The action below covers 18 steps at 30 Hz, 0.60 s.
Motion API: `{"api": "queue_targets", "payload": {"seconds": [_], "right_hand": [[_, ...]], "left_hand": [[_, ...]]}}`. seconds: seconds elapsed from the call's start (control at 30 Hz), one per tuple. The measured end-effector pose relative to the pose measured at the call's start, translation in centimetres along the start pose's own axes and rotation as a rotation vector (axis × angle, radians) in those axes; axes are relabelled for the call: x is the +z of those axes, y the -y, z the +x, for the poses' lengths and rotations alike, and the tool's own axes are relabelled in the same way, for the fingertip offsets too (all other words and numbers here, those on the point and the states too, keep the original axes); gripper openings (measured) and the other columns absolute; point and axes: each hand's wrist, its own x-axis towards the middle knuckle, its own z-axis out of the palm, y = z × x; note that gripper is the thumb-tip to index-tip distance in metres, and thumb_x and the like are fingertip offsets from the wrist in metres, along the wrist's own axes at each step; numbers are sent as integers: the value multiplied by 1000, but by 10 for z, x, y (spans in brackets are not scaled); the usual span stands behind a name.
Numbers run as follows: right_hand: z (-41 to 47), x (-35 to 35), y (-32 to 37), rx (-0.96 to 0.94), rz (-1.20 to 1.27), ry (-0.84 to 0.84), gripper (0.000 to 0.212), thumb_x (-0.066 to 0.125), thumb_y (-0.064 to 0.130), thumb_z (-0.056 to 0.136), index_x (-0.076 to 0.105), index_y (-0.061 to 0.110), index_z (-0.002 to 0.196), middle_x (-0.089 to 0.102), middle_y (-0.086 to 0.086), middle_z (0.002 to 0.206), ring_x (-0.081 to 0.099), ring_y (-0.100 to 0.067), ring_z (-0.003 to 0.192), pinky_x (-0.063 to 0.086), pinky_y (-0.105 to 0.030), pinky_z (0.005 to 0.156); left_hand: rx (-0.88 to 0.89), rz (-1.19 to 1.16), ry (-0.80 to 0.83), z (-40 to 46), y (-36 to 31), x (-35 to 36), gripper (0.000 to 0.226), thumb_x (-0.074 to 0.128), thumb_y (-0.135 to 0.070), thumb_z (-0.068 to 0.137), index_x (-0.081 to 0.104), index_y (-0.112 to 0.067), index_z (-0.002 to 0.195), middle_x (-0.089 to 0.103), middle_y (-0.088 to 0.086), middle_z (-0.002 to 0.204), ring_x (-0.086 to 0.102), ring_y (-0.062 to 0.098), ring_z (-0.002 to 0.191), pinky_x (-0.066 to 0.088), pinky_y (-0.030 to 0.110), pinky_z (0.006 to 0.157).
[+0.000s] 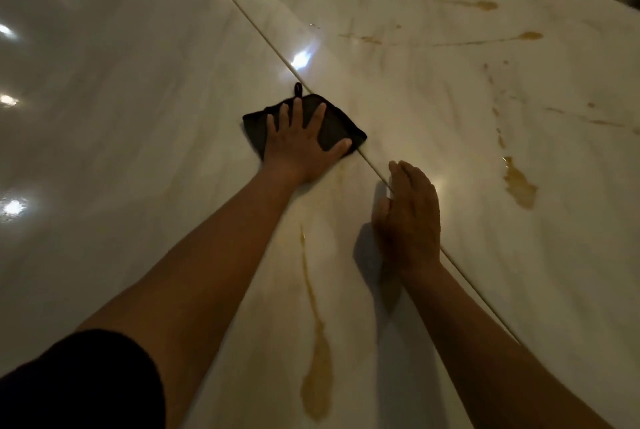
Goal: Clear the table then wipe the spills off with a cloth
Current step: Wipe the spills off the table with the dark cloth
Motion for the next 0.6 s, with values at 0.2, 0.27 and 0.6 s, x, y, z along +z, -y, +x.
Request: {"api": "queue_targets", "payload": {"seconds": [0.2, 0.27, 0.6], "right_hand": [[-89, -28, -22, -22, -195, 124, 58, 26, 30, 95, 40, 13, 149, 36, -8, 156, 24, -22, 148, 10, -43, 124], [-94, -26, -23, -59, -208, 116, 58, 23, 31, 97, 39, 12, 149, 37, -10, 156, 24, -24, 149, 13, -46, 124], [-94, -27, -22, -64, -135, 25, 51, 49, 10, 97, 41, 5, 147, 42, -17, 149, 35, -31, 141, 23, -48, 121]], "left_hand": [[157, -19, 6, -99, -26, 17, 96, 17, -87, 84, -4, -35, 162, -9, 12, 170, -9, 35, 155, -6, 56, 124], [234, 5, -8, -142, -33, 28, 96, 14, -87, 83, -4, -35, 161, -8, 11, 170, -8, 34, 155, -4, 56, 124], [139, 32, 41, -124, -29, 23, 94, 16, -86, 85, -5, -34, 162, -10, 12, 170, -10, 34, 155, -8, 55, 124]]}}
